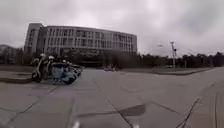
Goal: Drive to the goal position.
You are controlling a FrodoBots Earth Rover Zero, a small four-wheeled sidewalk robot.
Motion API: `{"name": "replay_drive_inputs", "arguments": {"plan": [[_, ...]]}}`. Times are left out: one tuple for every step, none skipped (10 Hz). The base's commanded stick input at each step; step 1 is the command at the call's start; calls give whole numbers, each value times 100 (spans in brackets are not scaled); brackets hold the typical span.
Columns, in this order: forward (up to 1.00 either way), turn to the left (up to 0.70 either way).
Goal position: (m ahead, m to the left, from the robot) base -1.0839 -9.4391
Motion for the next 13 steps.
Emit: {"name": "replay_drive_inputs", "arguments": {"plan": [[70,0],[70,0],[70,0],[70,0],[70,0],[70,0],[70,0],[70,0],[70,0],[70,0],[70,0],[70,0],[70,0]]}}
